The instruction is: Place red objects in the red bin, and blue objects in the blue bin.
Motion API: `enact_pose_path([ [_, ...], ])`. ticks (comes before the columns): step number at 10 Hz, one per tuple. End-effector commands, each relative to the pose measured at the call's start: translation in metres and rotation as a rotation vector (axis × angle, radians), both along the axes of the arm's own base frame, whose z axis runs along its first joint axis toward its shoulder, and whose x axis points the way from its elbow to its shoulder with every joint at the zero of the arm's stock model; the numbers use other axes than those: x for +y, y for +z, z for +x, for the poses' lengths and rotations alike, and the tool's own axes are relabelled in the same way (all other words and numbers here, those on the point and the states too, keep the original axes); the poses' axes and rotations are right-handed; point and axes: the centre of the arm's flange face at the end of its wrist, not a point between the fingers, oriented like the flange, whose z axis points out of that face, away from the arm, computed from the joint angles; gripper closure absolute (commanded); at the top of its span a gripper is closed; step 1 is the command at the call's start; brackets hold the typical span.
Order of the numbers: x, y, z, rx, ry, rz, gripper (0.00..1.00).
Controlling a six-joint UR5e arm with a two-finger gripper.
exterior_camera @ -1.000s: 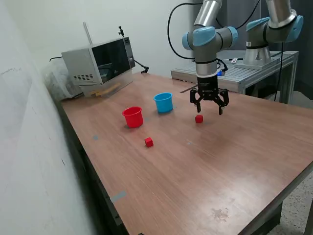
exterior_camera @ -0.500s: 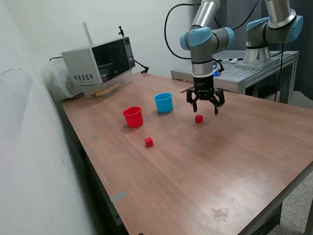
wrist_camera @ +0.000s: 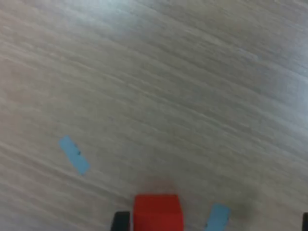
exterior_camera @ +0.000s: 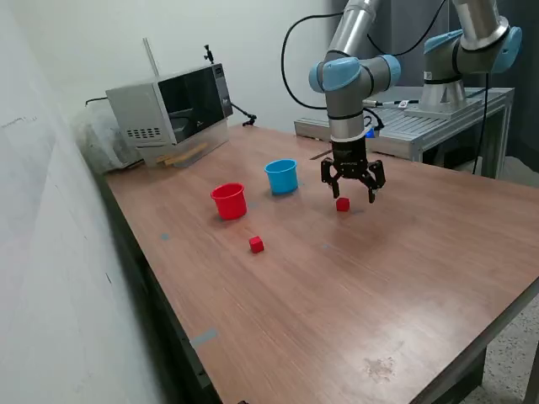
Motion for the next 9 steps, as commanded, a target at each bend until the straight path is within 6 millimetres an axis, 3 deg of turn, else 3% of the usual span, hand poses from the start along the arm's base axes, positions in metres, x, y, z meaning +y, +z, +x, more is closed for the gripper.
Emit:
enact_pose_path([
  [1,0.004,-0.007,0.0,-0.011,-0.006,0.0,0.0],
  [4,0.013,-0.006,-0.006,-0.005,-0.02,0.0,0.0],
  [5,0.013,-0.006,-0.006,-0.005,-0.02,0.0,1.0],
  [9,0.015,-0.007,-0.007,-0.006,-0.023,-0.001,1.0],
])
